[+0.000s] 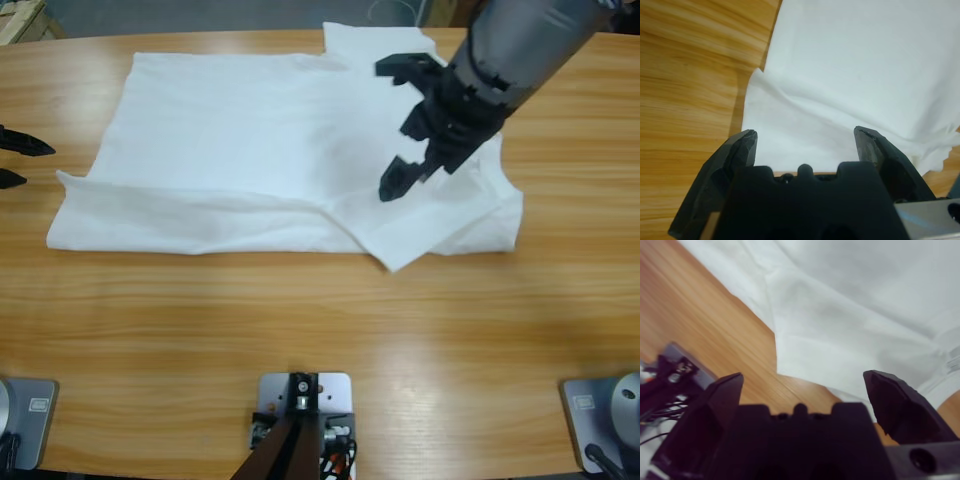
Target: Fold clothes
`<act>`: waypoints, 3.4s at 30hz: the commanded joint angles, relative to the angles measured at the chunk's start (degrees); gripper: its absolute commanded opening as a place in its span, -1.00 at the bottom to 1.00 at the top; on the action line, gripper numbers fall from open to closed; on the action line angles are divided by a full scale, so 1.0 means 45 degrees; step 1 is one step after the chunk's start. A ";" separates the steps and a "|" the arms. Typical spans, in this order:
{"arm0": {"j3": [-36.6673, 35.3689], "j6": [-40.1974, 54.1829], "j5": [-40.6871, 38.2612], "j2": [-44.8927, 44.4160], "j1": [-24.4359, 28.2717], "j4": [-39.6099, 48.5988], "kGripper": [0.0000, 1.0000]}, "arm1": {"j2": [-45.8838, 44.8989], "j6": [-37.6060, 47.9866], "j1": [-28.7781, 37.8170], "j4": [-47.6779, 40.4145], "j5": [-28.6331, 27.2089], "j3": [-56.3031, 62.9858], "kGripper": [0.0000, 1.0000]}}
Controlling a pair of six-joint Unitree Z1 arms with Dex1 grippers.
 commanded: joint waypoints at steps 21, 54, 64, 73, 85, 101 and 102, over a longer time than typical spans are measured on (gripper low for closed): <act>0.0023 0.0284 0.0186 0.0293 -0.0083 0.0106 0.51 | 0.3519 -0.1477 0.3497 -0.0412 -0.3778 -0.3346 1.00; -0.0024 0.0284 0.0186 0.0524 -0.0036 0.0122 0.51 | 0.5324 -0.0719 0.3302 -0.2306 -0.5180 -0.2842 1.00; -0.0055 0.0284 0.0186 0.0633 -0.0036 0.0122 0.51 | 0.5551 -0.0238 0.2931 -0.2283 -0.6290 -0.3022 1.00; -0.0075 0.0284 0.0186 0.0707 -0.0036 0.0122 0.51 | 0.5594 0.0086 0.2618 -0.2205 -0.7020 -0.3158 1.00; -0.0075 0.0284 0.0186 0.0711 0.0046 0.0122 0.51 | 0.6031 0.0219 0.2618 -0.2111 -0.6778 -0.3268 1.00; -0.0055 0.0303 0.0147 0.0414 0.0046 0.0142 0.51 | 0.2469 0.0242 0.2493 0.0577 -0.8075 -0.4115 1.00; -0.0036 0.0303 0.0061 0.0332 0.0046 0.0142 0.51 | 0.1918 0.0293 0.2392 0.0819 -0.7942 -0.4143 1.00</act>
